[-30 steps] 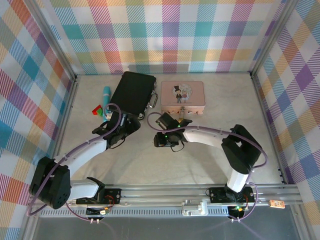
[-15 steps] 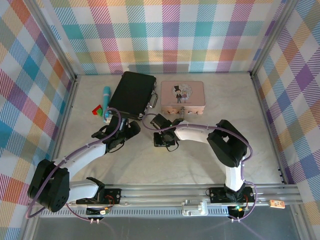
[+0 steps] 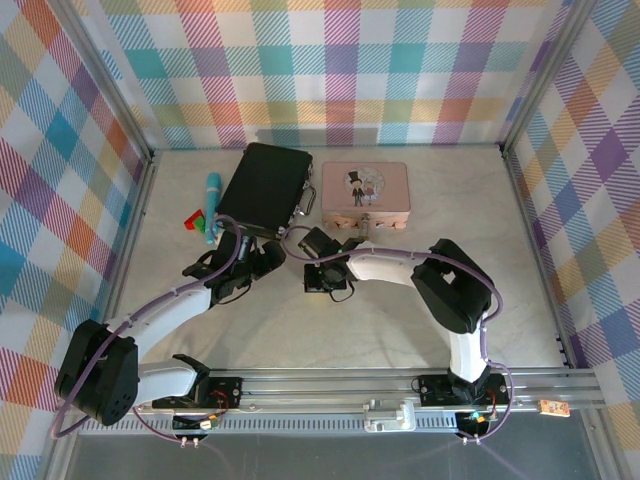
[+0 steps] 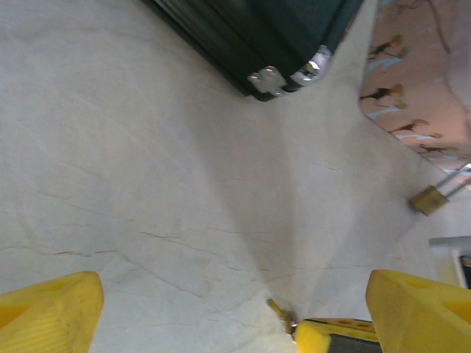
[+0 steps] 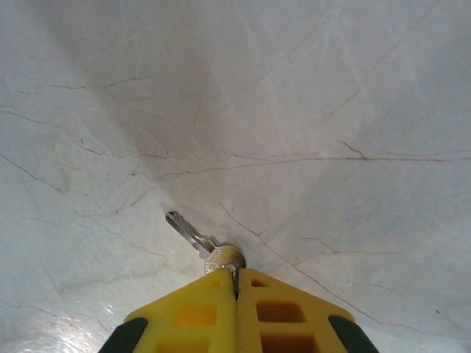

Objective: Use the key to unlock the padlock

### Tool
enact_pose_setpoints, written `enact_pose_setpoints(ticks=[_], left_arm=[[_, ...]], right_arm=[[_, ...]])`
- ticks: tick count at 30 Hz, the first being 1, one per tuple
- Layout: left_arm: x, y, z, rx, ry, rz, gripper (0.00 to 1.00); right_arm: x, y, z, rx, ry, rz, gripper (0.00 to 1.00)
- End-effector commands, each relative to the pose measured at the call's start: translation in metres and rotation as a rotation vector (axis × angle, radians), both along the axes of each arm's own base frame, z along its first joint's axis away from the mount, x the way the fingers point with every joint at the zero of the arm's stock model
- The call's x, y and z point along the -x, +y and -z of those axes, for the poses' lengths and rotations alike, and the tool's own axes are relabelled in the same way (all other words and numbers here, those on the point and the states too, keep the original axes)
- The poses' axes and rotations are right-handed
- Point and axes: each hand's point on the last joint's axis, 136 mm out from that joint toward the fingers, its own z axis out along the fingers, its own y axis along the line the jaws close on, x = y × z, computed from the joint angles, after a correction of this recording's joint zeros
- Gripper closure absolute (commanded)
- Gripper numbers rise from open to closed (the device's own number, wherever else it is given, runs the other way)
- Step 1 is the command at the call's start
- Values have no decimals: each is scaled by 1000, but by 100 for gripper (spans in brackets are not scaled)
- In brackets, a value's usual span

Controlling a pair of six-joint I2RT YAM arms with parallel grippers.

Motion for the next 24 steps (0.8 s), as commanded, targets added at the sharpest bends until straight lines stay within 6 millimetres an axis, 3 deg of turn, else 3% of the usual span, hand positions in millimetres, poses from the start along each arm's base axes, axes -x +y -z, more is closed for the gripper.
enact_pose_setpoints(ticks=[1,7,17,24], left_arm=[[-1,-18,-6,143,-15,21,10],[0,-51,-5,327,5,-4,12],[-4,-124,-9,611,140,-106,14],[-12,-168,-14,836,250,-179,14]], right_arm=[[1,-18,-18,48,-69,-40,100],[-3,-37,-51,-52,-85,-51,100],[-9,-66,-90,-181,-102,5,100],[-12,-62,-104,-261,-150,-6,100]])
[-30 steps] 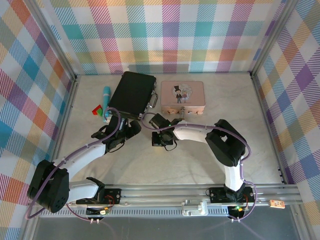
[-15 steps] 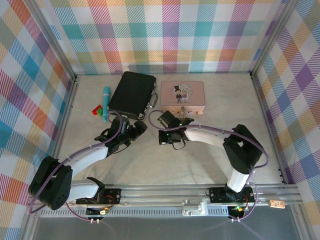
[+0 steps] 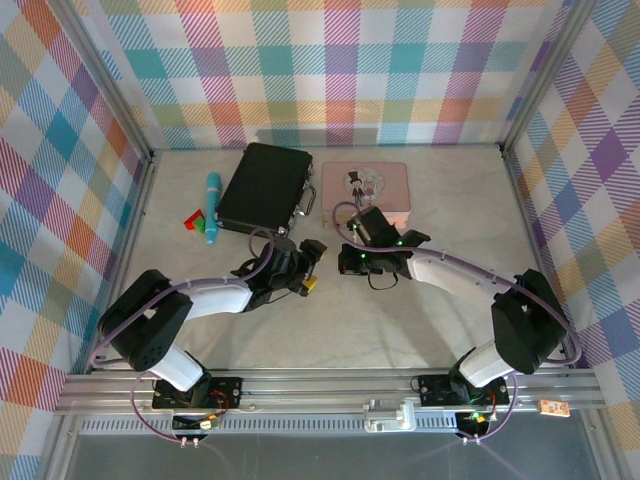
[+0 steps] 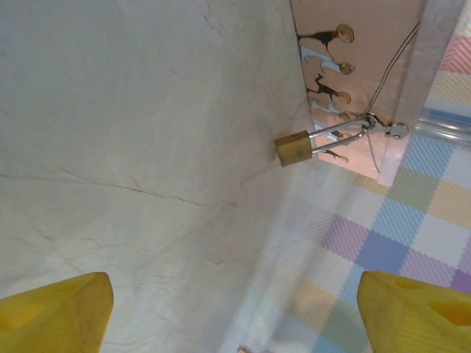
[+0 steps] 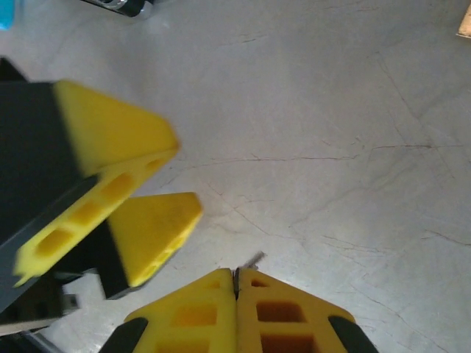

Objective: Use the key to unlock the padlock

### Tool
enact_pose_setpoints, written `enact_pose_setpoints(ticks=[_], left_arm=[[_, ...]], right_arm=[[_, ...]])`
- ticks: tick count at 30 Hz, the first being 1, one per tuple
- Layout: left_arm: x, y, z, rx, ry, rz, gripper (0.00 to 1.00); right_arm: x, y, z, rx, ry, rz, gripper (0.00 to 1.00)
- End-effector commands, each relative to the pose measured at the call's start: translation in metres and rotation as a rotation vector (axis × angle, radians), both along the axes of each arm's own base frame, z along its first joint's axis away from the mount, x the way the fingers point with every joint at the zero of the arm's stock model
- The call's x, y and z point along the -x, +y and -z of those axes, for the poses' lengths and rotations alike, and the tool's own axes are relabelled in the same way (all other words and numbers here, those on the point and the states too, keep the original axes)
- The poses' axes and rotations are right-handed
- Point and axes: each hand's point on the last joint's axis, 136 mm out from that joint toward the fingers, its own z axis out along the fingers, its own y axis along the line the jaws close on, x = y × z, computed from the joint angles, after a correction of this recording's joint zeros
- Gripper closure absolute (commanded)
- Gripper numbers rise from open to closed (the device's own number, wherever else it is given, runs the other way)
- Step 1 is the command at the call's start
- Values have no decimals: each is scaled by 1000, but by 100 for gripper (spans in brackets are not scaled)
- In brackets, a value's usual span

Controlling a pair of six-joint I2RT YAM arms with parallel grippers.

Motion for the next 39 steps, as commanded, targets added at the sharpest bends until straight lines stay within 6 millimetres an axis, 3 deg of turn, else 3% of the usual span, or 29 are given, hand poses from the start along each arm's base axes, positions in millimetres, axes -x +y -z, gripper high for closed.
enact_pose_setpoints(ticks=[1,6,18,28,36,39], left_arm=[[-11,-33,-33,218,33,-46,15],[-11,-44,-29,284,84,-67,16],[-5,-46,-20,311,127,-91,20],[-2,-39,-5,283,149,-115,46],[-1,-35,1,260,148,-126,55],[-3,-35,2,267,141,-131,68]], right_arm=[[0,9,-10,-73,-27,-32,100],[-1,15,-8,-111,-31,-41,100],[0,19,-9,-129,-43,-62,100],[2,16,-15,-135,-57,-61,100],[4,14,-17,-136,-63,-64,100],[5,13,-16,-132,-61,-66,100]])
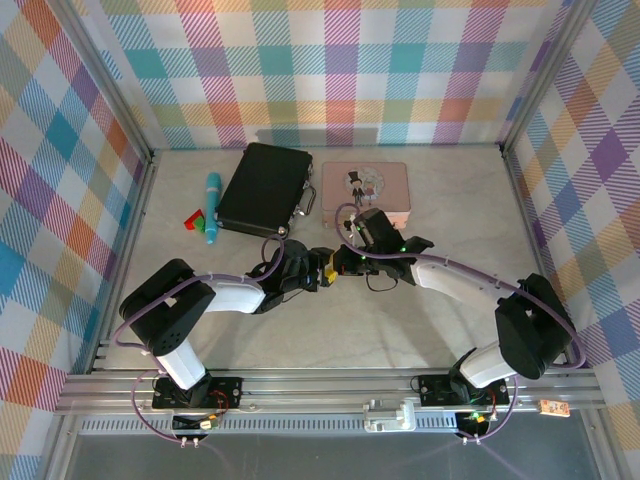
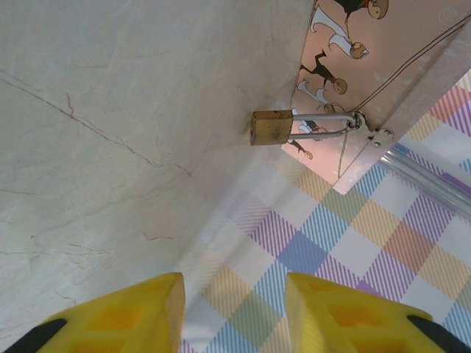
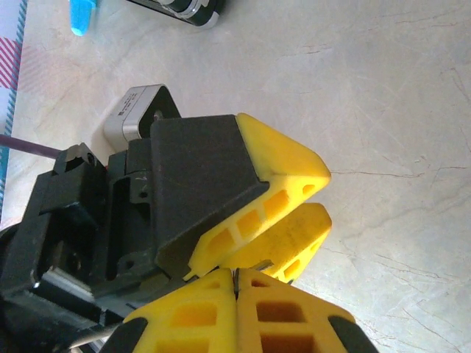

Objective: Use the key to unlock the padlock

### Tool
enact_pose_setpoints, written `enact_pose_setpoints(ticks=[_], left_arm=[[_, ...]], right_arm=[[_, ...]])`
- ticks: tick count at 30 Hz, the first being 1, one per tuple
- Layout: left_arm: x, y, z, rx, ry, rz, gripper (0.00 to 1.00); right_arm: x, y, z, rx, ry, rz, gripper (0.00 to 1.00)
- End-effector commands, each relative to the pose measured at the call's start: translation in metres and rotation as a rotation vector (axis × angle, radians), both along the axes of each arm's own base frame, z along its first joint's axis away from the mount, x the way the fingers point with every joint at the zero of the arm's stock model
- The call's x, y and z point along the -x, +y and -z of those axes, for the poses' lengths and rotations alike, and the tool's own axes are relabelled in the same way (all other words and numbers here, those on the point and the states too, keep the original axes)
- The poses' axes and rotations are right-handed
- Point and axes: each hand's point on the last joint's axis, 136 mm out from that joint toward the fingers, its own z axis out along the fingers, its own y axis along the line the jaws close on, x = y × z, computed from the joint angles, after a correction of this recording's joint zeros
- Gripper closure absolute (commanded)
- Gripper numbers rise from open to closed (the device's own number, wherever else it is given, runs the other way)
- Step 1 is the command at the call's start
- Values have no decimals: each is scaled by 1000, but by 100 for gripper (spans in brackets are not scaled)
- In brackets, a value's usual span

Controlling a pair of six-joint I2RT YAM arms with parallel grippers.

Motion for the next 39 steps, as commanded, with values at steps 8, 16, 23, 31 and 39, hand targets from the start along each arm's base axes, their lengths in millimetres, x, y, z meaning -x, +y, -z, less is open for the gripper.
enact_pose_setpoints(ticks=[8,16,23,31,39], left_arm=[[0,-4,4,13,-12,-3,100],[-8,14,-11,-150,-122,3,100],[-7,19,-23,-124,-99,-14,63],[2,6,-39,22,-35,-21,41],[1,9,-48,87,-20,-65,44]], right_arm=[[0,-3,-5,-13,-29,-9,100],[-13,-6,-36,1,-112,-17,100],[-17,-10,-40,-29,-123,-12,100],[-20,1,-42,-85,-134,-47,100],[-16,17,-36,-174,-90,-92,100]])
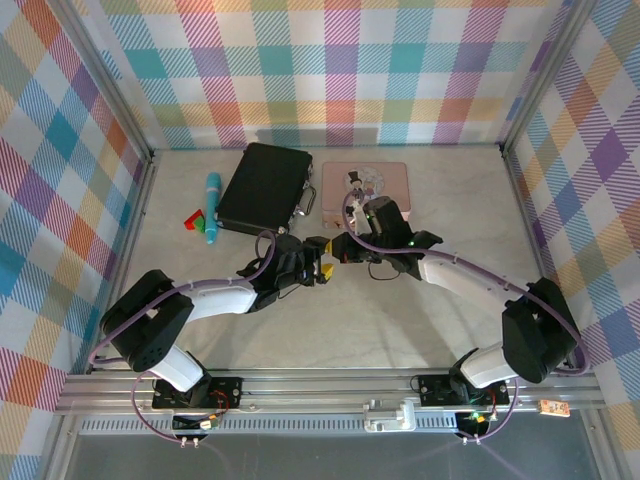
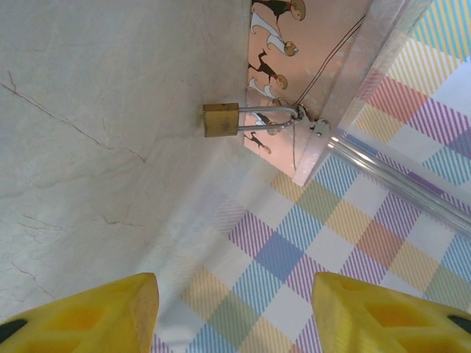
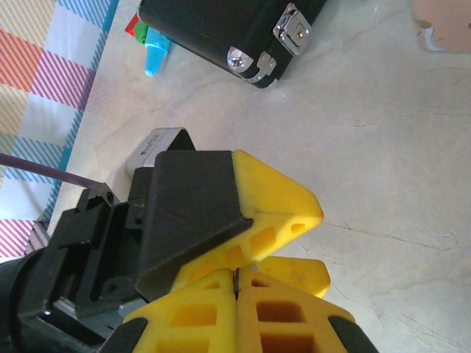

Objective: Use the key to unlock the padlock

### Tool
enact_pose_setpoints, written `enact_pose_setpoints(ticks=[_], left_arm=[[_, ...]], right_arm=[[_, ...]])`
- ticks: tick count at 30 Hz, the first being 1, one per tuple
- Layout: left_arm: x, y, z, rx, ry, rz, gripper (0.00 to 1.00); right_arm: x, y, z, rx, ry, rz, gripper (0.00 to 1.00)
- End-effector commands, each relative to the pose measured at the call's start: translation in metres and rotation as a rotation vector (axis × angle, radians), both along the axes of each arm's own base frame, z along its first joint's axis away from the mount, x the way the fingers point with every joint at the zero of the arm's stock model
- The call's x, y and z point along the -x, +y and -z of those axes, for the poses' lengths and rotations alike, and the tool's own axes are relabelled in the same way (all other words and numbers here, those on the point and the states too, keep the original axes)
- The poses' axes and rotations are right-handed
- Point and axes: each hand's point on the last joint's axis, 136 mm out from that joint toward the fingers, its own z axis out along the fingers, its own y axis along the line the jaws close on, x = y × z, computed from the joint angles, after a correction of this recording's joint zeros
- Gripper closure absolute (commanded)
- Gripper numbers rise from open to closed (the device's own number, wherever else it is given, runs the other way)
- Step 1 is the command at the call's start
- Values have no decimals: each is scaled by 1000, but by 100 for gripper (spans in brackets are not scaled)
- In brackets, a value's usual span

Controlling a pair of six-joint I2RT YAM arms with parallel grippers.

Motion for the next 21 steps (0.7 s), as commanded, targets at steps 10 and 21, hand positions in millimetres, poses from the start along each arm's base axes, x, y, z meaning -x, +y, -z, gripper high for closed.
enact_pose_setpoints(ticks=[10,21], left_arm=[[3,5,-10,79,12,-49,70],[4,8,-4,96,25,-68,62]], right_arm=[[7,10,2,-65,31,-45,100],[11,12,-1,-88,47,-57,100]])
